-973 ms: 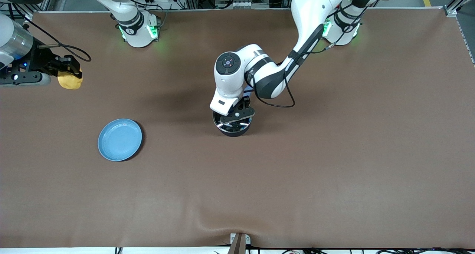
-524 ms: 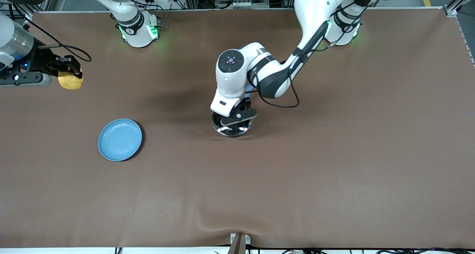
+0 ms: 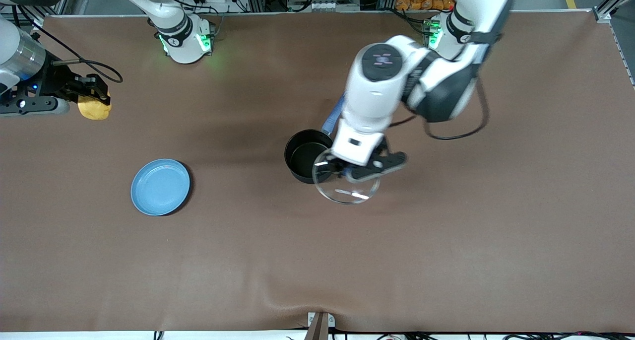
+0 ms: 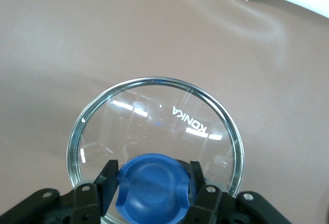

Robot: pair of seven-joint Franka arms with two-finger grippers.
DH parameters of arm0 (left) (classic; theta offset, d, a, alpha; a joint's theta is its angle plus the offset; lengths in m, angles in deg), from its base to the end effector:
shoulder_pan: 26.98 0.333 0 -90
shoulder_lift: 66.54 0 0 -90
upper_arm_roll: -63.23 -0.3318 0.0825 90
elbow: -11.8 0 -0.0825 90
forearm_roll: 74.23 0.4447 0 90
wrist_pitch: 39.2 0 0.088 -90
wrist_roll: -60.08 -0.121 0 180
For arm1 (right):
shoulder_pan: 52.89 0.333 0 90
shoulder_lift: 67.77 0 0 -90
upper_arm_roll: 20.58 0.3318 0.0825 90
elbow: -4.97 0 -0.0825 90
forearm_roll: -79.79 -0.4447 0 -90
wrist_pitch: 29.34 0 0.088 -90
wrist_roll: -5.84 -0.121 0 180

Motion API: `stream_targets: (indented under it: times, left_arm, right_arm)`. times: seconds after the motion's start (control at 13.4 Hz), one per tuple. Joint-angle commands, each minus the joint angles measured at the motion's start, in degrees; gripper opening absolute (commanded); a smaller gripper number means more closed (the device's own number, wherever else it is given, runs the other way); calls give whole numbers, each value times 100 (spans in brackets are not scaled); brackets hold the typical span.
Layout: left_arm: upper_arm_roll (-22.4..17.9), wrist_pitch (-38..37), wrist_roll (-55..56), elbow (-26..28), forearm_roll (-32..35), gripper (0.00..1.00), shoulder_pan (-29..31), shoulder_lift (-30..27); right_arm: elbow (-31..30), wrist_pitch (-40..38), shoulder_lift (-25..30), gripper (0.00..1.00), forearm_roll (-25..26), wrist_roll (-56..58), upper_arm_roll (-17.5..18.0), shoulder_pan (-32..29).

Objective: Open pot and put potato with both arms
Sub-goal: 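Lift the glass lid off the pot with the left gripper and set it aside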

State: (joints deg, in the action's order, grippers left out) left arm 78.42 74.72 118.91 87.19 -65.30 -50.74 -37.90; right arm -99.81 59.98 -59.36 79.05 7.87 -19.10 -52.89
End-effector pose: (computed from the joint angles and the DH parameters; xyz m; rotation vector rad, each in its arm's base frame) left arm 0.6455 -0.4540 0.4629 2.9646 0.5093 0.2166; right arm 0.5564 0.0167 0.5750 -3.1245 -0.0939 0.1926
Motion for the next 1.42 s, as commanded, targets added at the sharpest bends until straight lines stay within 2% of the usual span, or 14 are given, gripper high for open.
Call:
stream_targets:
  times: [0.0, 0.22, 0.37, 0.67, 0.9, 1.12, 1.35]
  left_arm:
    - [124, -264, -801, 134, -172, 0, 520, -288]
    - [124, -563, -1723, 361, -225, 0, 1038, -394]
    - [124, -564, -2076, 712, -225, 0, 1390, -394]
    - [124, -433, -2920, 1345, -208, 0, 2163, -421]
    - [124, 399, -3562, 2363, -216, 0, 2612, -683]
    - [124, 1322, -3791, 3426, -208, 0, 2815, -1043]
    - [124, 2027, -4247, 4131, -199, 0, 3096, -1203]
  right_arm:
    - [45, -11, -14, 0, -31, -202, 19, 244]
    - [36, 356, -67, 0, -269, -1517, 19, 1024]
    - [45, 813, -338, 0, -260, -2546, 10, 1833]
    - [54, 1771, -1163, 0, -181, -3927, 10, 2985]
    - [203, 2570, -1989, 0, -172, -4579, 10, 3487]
    - [624, 3099, -2842, 0, -94, -4843, 1, 3813]
    - [1142, 3381, -3615, 0, 30, -5114, -25, 4068]
